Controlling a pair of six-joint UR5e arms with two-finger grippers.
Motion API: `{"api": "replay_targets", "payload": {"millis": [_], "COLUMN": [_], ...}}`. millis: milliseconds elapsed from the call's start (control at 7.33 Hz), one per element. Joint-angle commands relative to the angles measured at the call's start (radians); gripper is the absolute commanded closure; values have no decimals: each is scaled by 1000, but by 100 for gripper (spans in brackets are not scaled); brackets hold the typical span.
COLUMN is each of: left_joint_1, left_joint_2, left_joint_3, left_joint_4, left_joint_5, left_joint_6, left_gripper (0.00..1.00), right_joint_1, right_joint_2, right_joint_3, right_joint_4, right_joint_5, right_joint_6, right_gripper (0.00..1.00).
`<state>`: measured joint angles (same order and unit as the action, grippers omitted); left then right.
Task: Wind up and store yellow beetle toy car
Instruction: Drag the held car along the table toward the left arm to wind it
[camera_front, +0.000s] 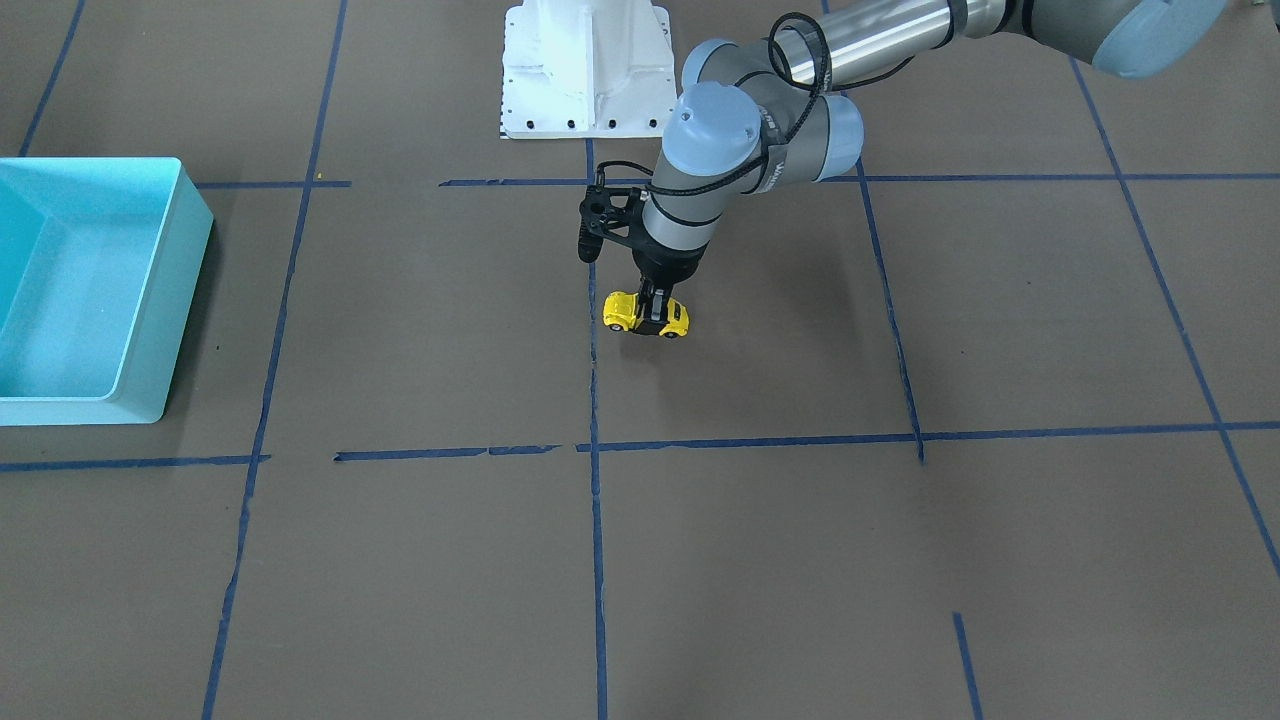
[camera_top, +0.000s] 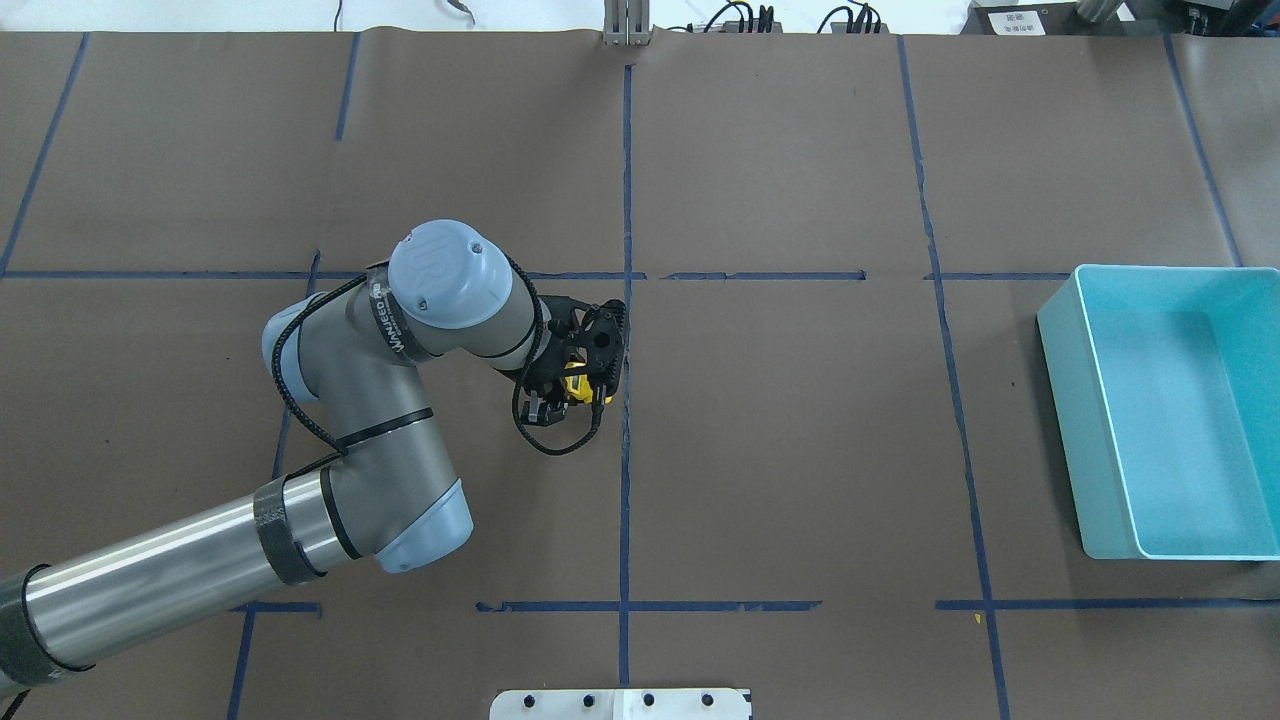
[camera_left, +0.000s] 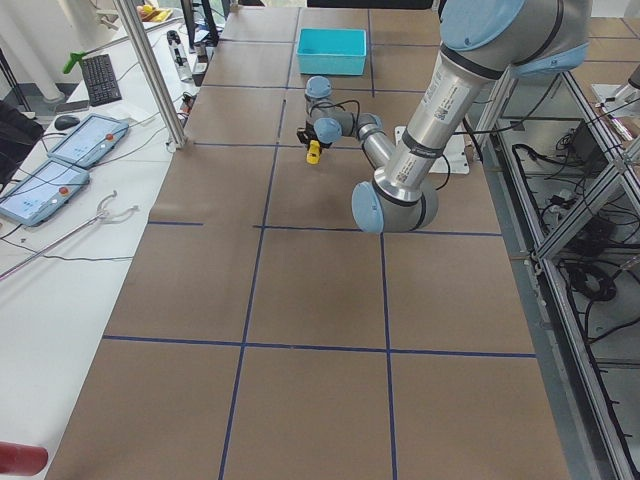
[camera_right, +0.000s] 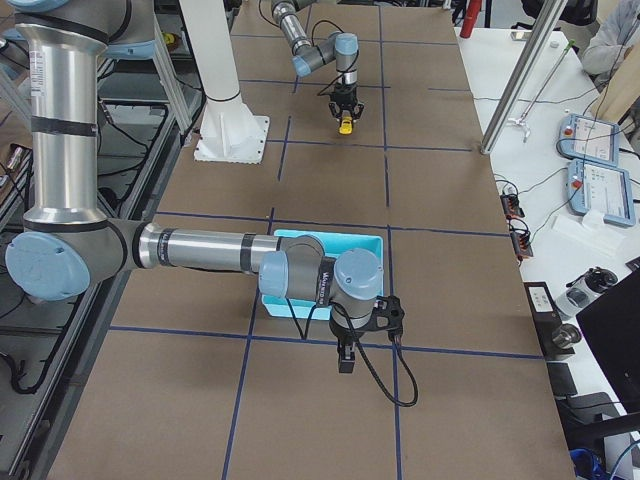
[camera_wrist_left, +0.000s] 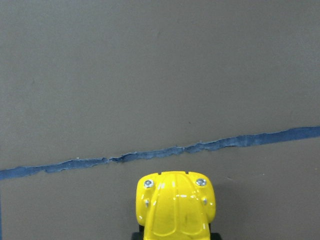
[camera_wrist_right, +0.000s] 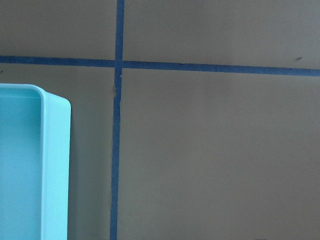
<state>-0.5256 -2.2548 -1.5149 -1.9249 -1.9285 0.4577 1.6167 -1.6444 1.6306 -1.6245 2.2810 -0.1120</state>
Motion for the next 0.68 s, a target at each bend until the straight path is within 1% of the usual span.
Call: {"api": "replay_targets", "payload": {"millis": [0, 136, 545], "left_joint_1": [-1, 2, -1], "left_joint_2": [9, 33, 47], "left_joint_3": [4, 5, 7], "left_joint_4": [-58, -107, -123], "left_joint_5": [-1, 0, -13], "left_joint_6": [-51, -79, -74], "left_gripper": [98, 99, 99], "right_joint_1": [0, 0, 0], "right_joint_2": [0, -2, -2], "right_joint_3": [0, 0, 0], "right_joint_4": [0, 0, 0], "right_joint_5": [0, 0, 0], "right_joint_6": [0, 0, 0], "right_gripper": [0, 0, 0]}}
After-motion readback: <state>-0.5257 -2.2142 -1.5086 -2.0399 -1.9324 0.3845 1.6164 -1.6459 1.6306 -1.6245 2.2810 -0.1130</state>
